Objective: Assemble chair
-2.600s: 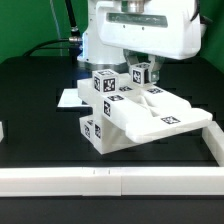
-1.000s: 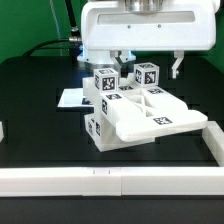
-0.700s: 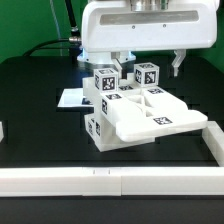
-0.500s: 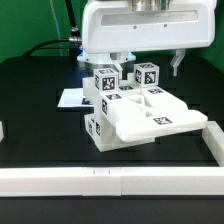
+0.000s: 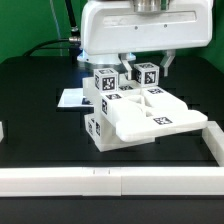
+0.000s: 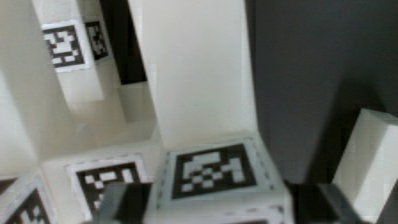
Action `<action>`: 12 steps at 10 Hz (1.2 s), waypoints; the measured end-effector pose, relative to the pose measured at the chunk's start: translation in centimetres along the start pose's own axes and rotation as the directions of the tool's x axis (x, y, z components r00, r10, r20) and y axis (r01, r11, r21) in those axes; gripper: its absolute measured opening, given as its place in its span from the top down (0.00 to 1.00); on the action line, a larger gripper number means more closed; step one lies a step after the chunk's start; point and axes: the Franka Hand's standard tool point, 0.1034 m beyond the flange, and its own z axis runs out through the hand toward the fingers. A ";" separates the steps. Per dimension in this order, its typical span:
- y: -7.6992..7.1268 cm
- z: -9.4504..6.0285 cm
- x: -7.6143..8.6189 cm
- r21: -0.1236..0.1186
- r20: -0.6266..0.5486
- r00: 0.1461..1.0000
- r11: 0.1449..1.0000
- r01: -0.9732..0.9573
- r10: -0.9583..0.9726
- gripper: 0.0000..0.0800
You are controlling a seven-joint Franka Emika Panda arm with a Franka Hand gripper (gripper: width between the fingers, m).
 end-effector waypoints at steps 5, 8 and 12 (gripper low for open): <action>-0.1 0.0 0.0 0.004 0.000 0.958 0.958 -0.287 0.287 0.66; -0.1 0.0 0.0 0.005 0.001 0.882 0.882 -0.471 0.471 0.66; -0.1 0.1 0.0 0.017 0.001 0.718 0.717 -0.696 0.696 0.66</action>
Offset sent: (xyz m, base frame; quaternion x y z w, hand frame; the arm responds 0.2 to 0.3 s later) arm 0.0000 0.0000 0.0000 0.0000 0.0000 0.1296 0.9916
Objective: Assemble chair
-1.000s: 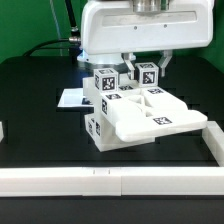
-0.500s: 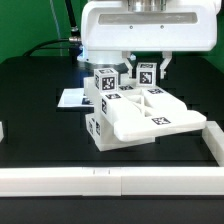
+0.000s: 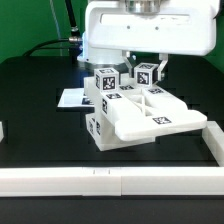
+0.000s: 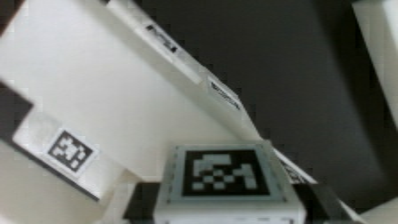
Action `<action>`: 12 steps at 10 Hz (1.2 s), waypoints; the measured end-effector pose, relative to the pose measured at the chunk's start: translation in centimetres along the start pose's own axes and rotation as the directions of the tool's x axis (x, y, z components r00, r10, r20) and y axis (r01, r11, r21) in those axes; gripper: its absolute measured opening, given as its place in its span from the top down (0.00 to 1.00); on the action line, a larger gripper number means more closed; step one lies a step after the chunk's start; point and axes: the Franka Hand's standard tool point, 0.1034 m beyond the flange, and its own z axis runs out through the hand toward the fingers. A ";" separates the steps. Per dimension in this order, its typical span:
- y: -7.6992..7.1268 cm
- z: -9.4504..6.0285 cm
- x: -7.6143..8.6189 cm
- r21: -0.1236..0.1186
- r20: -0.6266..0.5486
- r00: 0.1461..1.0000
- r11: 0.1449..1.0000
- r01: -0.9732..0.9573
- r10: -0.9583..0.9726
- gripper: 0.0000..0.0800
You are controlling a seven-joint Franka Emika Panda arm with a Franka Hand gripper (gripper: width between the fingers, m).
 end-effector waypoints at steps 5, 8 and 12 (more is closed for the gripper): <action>-0.2 0.0 -0.1 0.008 0.006 0.954 0.954 -0.299 0.299 0.66; -0.3 0.0 -0.2 0.014 0.015 0.886 0.886 -0.463 0.463 0.66; -0.6 0.0 -0.4 0.014 0.031 0.739 0.739 -0.674 0.673 0.56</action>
Offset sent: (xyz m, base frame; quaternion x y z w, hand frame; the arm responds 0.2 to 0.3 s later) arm -0.0006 -0.0012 0.0001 -0.0085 0.0038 0.1945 0.9808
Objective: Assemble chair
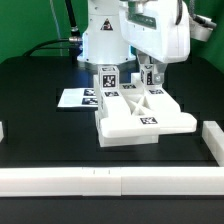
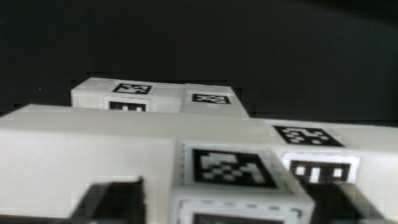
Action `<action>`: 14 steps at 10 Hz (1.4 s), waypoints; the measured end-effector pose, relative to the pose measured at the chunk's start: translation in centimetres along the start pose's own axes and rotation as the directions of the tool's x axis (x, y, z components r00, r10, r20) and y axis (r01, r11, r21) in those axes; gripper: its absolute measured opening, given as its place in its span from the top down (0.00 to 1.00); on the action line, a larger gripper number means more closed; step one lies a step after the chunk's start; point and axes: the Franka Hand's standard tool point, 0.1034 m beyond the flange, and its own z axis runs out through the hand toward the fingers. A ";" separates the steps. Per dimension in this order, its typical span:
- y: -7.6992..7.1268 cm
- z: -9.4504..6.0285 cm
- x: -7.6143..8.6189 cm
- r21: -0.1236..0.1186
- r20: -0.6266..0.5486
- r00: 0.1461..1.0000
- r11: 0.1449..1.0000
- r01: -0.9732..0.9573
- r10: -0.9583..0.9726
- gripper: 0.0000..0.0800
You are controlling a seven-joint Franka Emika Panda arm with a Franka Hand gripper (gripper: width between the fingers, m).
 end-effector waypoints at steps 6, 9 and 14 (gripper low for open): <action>-0.2 -0.3 -0.5 -0.028 0.024 0.956 0.956 0.292 -0.291 0.19; -0.2 -0.3 -0.5 -0.029 0.028 0.867 0.866 0.499 -0.498 0.19; -0.2 -0.5 -0.2 -0.071 0.034 0.508 0.505 0.860 -0.861 0.19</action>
Offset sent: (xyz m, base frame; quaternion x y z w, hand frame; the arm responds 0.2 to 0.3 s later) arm 0.0087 -0.0010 0.0104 -0.0750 -0.0014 -0.1089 0.9912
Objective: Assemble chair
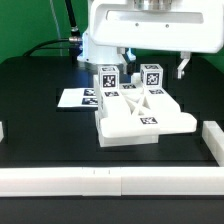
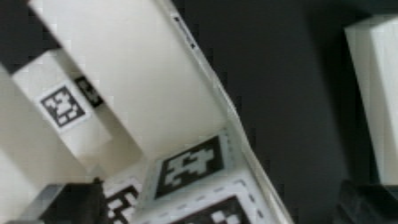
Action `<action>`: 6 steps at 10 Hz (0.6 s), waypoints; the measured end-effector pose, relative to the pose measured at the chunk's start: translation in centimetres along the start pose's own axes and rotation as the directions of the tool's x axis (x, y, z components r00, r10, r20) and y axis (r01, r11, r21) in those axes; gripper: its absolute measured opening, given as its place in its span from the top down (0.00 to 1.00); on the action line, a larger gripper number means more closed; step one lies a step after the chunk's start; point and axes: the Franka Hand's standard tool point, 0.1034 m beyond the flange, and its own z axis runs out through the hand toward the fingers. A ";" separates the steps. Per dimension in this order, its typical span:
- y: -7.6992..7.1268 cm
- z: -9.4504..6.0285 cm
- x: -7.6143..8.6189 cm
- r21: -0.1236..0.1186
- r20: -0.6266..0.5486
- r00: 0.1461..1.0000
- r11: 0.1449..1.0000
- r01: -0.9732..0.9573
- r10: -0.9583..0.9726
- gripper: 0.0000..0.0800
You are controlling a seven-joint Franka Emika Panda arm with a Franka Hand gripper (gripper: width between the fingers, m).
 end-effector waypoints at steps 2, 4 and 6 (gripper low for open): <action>0.1 0.0 0.0 -0.001 0.000 0.988 0.988 0.157 -0.157 0.19; 0.1 0.0 0.1 0.000 0.000 0.977 0.977 0.214 -0.214 0.19; 0.1 0.0 0.1 0.000 0.000 0.977 0.977 0.213 -0.213 0.52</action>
Offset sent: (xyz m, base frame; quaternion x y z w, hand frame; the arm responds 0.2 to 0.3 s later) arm -0.0004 0.0015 0.0006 -0.0057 0.0032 -0.1276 0.9918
